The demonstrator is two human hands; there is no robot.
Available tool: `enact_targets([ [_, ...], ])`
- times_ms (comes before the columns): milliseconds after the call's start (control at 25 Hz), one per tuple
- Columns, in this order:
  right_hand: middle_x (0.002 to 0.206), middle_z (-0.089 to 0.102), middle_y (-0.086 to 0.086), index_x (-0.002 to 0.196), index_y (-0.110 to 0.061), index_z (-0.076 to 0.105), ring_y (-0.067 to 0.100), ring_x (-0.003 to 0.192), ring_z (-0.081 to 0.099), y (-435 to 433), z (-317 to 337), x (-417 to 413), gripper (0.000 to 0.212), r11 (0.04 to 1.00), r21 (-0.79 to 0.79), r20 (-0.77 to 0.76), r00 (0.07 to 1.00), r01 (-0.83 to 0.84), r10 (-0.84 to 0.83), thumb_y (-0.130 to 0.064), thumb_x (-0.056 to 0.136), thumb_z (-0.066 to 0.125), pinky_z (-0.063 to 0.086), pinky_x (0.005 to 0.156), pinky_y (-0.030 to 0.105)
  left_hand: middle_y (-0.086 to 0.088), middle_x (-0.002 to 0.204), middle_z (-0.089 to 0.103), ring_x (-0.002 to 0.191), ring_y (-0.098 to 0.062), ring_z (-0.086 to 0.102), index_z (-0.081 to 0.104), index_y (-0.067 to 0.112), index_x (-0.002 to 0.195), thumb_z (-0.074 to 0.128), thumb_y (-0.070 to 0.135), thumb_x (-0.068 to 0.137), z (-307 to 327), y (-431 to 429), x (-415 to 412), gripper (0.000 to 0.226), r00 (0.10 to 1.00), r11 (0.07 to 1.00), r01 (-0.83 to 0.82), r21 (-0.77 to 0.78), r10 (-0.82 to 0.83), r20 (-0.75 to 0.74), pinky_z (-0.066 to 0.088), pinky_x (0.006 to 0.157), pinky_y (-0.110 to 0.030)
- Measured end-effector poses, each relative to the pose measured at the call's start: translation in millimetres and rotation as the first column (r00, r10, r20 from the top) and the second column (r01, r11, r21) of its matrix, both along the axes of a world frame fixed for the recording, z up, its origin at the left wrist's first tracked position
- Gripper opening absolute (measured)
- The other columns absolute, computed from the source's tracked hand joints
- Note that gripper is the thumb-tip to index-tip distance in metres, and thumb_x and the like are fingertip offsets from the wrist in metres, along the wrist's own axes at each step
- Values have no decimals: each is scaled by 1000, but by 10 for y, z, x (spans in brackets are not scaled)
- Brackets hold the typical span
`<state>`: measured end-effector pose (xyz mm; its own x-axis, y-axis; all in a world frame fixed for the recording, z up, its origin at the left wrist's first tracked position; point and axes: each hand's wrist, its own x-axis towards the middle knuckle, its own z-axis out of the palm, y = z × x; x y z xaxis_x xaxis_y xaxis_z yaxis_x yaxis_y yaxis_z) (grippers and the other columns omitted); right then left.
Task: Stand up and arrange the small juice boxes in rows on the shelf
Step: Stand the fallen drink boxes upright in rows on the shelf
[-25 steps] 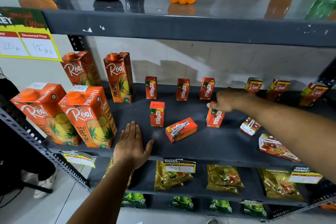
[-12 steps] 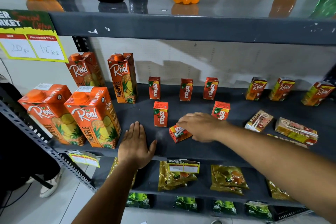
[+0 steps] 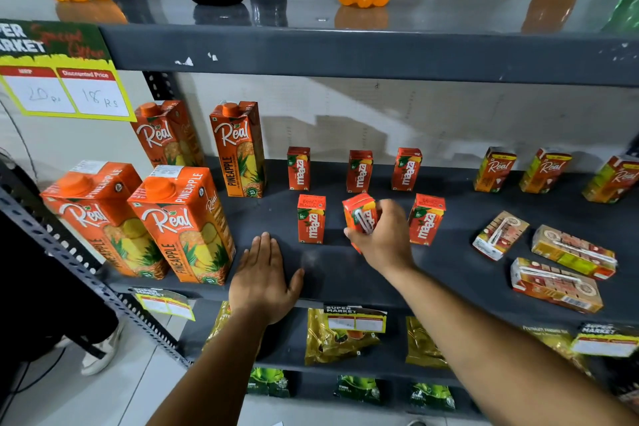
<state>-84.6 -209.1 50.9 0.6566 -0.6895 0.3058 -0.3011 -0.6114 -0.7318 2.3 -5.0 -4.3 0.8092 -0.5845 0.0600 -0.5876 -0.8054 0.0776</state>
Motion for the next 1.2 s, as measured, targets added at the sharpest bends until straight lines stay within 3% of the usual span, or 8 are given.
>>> enact_targets([
  [240,96,51,5,97,-11,47,30,89,59,184,-228,125,65,947,192,87,956,259,-279,-44,56,86,53,74,46,-16,161,11,148,-28,7,12,3,150,7,67,82,-3,7,6,94,1000,1000,1,-5,-1,4,8,119,-38],
  [440,121,44,8,122,-8,44,18,108,43,164,80,70,84,965,205,174,964,166,-202,-53,62,81,39,83,30,-15,161,8,149,-27,5,10,4,151,13,66,86,-5,10,11,90,1000,1000,0,-5,0,1,6,119,-37],
  [560,117,54,11,115,-10,54,25,104,54,-1,438,76,73,995,-89,-145,988,39,-52,-62,67,72,46,80,33,-15,162,6,149,-27,4,7,3,151,10,67,84,-12,17,13,92,1000,1000,6,2,-6,-2,6,119,-37],
  [680,102,63,10,100,-11,58,27,86,58,-80,761,131,47,973,-186,-594,804,-140,2,-48,75,72,44,67,32,-15,161,7,149,-28,5,8,3,151,7,68,82,-4,20,12,95,1000,1000,7,-4,-7,-8,7,120,-38],
  [800,98,62,9,105,-9,56,26,78,57,-82,925,193,27,926,-219,-741,669,-308,47,-15,80,66,46,64,34,-15,161,6,149,-27,4,8,3,151,7,68,81,-1,20,10,95,1000,1000,9,-17,-10,-16,7,120,-37],
  [960,120,58,11,122,-18,52,30,101,59,-278,936,209,43,707,-249,-841,509,-662,181,-10,81,65,52,80,40,-15,162,4,149,-27,2,6,3,151,5,69,81,0,24,10,96,1000,1000,12,-17,-12,-26,6,120,-37],
  [1080,112,58,8,111,-24,55,28,99,56,-424,924,186,32,386,-406,-854,494,-828,161,-15,82,63,50,81,41,-15,162,4,149,-27,2,6,3,151,6,69,80,-5,30,14,96,999,1000,11,-23,-11,-34,6,120,-37],
  [1200,110,62,0,106,-22,53,25,101,54,-508,894,151,24,12,-527,-837,521,-850,165,-8,86,54,50,80,42,-15,161,6,149,-27,4,8,3,151,5,69,80,-5,26,8,97,1000,1000,4,-31,-5,-23,6,119,-37],
])
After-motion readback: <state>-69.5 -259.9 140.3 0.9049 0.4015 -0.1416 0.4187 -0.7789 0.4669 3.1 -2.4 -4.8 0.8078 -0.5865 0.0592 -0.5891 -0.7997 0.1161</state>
